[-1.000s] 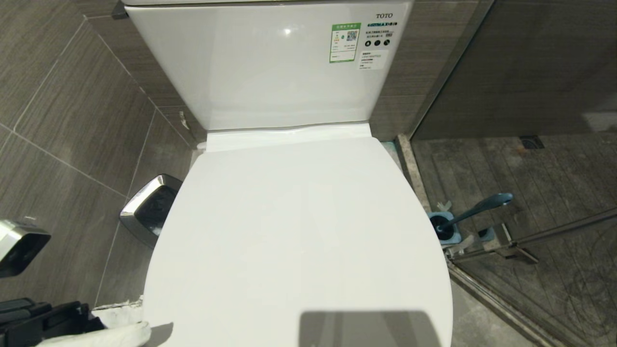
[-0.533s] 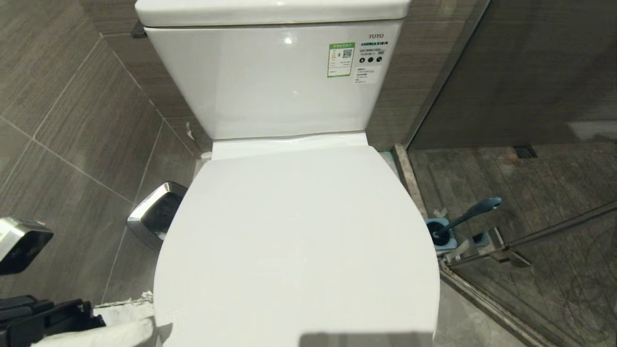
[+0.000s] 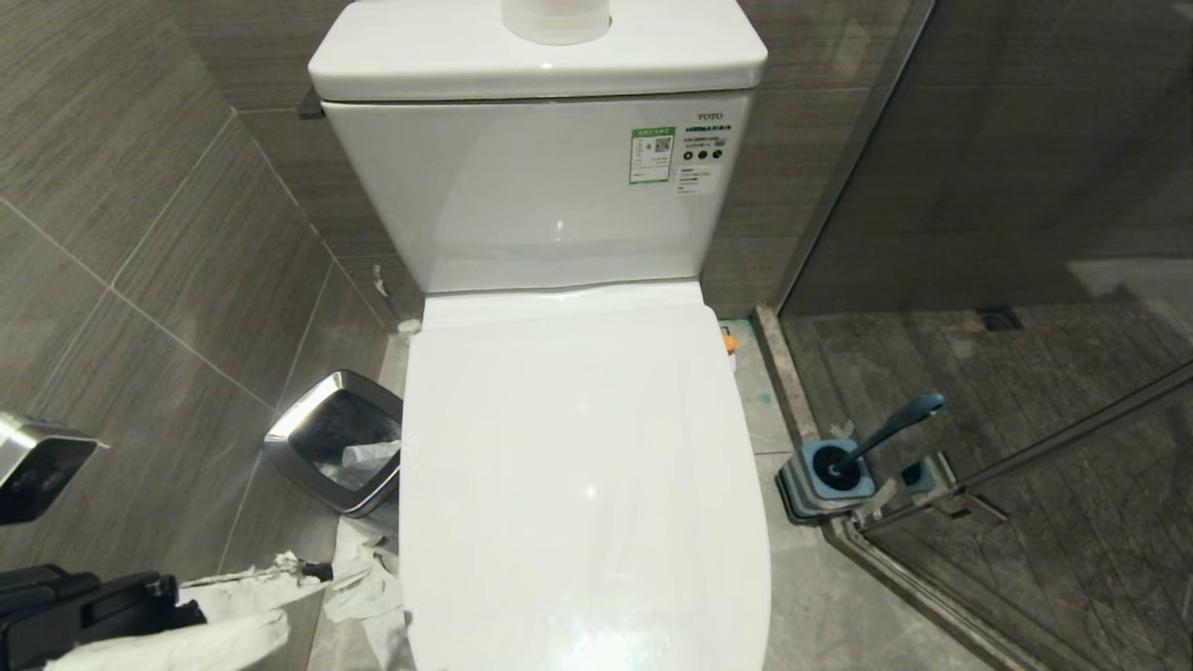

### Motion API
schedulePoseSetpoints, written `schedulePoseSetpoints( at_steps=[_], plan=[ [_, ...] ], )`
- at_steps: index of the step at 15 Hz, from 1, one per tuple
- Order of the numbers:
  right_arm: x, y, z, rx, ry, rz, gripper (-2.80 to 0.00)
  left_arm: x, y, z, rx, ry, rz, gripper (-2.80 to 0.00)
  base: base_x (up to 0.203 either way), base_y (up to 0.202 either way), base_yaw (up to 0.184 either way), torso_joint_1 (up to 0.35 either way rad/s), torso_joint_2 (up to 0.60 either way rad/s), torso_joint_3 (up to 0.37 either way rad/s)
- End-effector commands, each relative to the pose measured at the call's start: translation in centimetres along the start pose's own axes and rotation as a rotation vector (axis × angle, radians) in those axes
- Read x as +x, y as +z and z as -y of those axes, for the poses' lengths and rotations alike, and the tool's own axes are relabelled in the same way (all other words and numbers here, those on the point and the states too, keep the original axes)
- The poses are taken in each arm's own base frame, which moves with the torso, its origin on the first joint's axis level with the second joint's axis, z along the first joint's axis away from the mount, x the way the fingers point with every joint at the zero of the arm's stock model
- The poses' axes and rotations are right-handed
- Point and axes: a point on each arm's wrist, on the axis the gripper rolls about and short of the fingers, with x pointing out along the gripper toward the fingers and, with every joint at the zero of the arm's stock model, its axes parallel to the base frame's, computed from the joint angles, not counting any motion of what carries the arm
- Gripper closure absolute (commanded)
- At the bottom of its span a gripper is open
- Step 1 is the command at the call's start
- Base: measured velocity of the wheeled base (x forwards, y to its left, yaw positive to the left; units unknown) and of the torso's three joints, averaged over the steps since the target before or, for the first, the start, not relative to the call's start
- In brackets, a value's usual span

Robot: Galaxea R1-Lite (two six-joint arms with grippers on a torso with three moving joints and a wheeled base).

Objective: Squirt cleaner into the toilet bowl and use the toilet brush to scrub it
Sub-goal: Use the left hand to lift the toilet lid slightly

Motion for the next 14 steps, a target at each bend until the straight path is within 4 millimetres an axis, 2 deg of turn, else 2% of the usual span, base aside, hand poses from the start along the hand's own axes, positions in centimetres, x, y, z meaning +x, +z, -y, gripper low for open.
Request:
schedulePoseSetpoints(
  at_steps=[1, 4, 6, 8, 11, 14],
  plan=[
    [0.0, 0.0, 0.0, -0.001, 0.0, 0.001, 0.0, 0.1, 0.0, -0.1, -0.014, -0.001, -0.005, -2.8, 0.0, 0.0, 0.0, 0.0, 0.0, 0.0],
    [0.0, 0.0, 0.0, -0.001, 0.0, 0.001, 0.0, 0.1, -0.1, -0.3, -0.035, 0.027, -0.001, -2.8, 0.0, 0.0, 0.0, 0.0, 0.0, 0.0],
    [0.0, 0.0, 0.0, -0.001, 0.0, 0.001, 0.0, 0.2, -0.2, -1.1, -0.086, 0.149, 0.023, -2.8, 0.0, 0.0, 0.0, 0.0, 0.0, 0.0],
    [0.0, 0.0, 0.0, -0.001, 0.0, 0.001, 0.0, 0.8, -0.4, -3.1, -0.144, 0.344, 0.029, -2.8, 0.0, 0.0, 0.0, 0.0, 0.0, 0.0],
    [0.0, 0.0, 0.0, -0.001, 0.0, 0.001, 0.0, 1.7, -1.0, -6.9, -0.11, 0.601, -0.093, -2.8, 0.0, 0.0, 0.0, 0.0, 0.0, 0.0],
    [0.0, 0.0, 0.0, -0.001, 0.0, 0.001, 0.0, 2.4, -0.9, -9.6, -0.068, 0.678, -0.208, -2.8, 0.0, 0.0, 0.0, 0.0, 0.0, 0.0]
  ],
)
